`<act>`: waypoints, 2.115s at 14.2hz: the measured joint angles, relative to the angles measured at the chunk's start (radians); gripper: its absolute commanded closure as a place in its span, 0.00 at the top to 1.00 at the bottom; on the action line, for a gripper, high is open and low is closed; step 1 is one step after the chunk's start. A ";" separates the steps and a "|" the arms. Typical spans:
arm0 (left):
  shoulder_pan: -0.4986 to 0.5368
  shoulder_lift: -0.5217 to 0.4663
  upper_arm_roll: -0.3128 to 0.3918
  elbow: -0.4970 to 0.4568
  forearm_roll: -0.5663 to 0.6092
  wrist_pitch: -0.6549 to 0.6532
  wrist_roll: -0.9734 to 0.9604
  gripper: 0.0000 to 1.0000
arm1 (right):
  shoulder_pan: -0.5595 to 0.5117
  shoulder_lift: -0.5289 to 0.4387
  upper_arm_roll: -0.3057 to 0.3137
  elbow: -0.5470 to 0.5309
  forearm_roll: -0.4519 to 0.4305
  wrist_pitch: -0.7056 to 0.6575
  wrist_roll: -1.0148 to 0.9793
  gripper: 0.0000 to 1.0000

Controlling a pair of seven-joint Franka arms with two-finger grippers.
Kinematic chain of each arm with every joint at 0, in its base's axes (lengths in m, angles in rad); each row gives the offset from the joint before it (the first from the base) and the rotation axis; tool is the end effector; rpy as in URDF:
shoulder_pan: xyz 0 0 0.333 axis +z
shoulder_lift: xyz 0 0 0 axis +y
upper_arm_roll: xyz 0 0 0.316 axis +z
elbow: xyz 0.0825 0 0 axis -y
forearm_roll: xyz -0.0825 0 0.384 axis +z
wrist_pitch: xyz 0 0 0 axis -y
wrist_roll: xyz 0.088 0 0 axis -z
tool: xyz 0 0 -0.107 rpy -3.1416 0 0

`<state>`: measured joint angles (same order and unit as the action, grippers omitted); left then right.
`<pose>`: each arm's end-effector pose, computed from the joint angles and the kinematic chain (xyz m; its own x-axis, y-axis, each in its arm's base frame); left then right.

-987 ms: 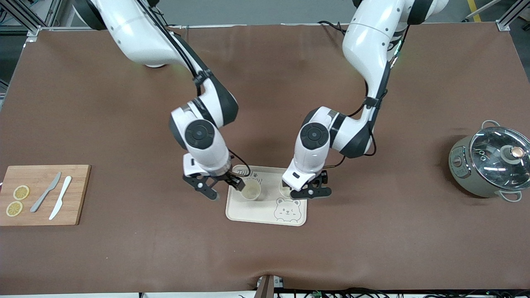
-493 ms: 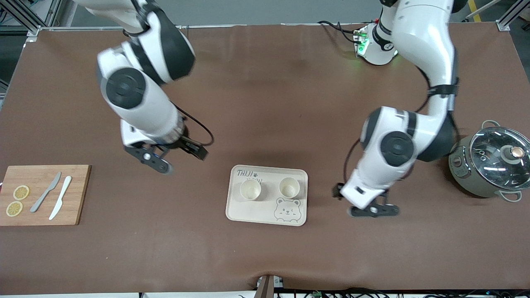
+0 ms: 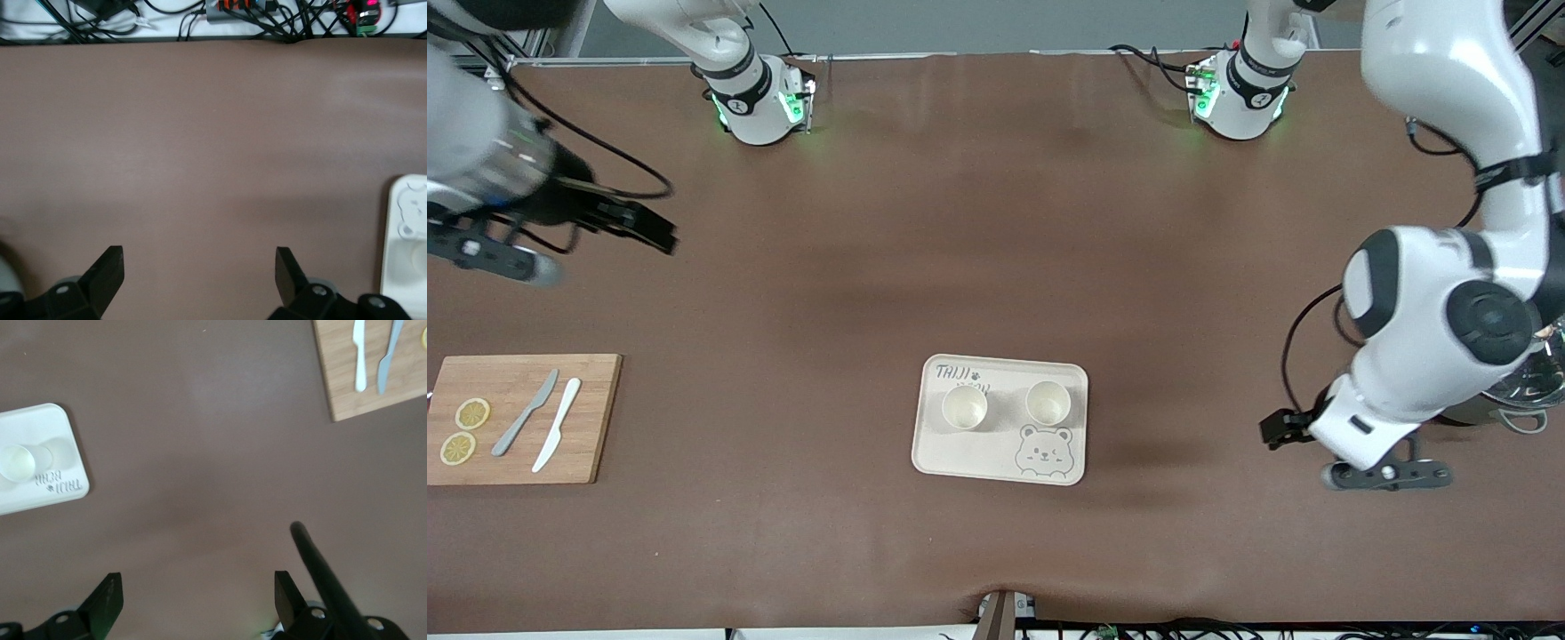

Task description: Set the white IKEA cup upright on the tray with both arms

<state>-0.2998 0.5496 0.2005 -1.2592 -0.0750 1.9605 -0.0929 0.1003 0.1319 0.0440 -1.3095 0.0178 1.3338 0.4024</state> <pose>0.7218 -0.1116 0.4621 0.9863 -0.0219 0.1632 -0.0195 -0.9997 -0.0161 0.5635 0.0820 0.6510 0.9618 -0.2518 -0.1078 -0.2510 -0.9678 0.0204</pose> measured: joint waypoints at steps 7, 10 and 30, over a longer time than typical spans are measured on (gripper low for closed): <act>0.180 -0.130 -0.183 -0.006 0.000 -0.114 0.054 1.00 | -0.203 0.001 -0.003 -0.153 0.001 0.164 -0.296 1.00; 0.310 -0.152 -0.327 -0.006 0.000 -0.120 0.066 1.00 | -0.218 0.004 -0.002 -0.171 0.001 0.183 -0.315 1.00; 0.169 -0.387 -0.208 -0.057 0.064 -0.458 0.139 1.00 | -0.278 -0.167 0.027 -0.367 0.003 0.204 -0.370 1.00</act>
<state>-0.1306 0.1625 -0.0071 -1.3160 -0.0108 1.5027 0.0459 -0.1775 -0.0347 0.0709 -1.6767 0.0211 1.5379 0.0325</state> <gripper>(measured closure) 0.000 0.000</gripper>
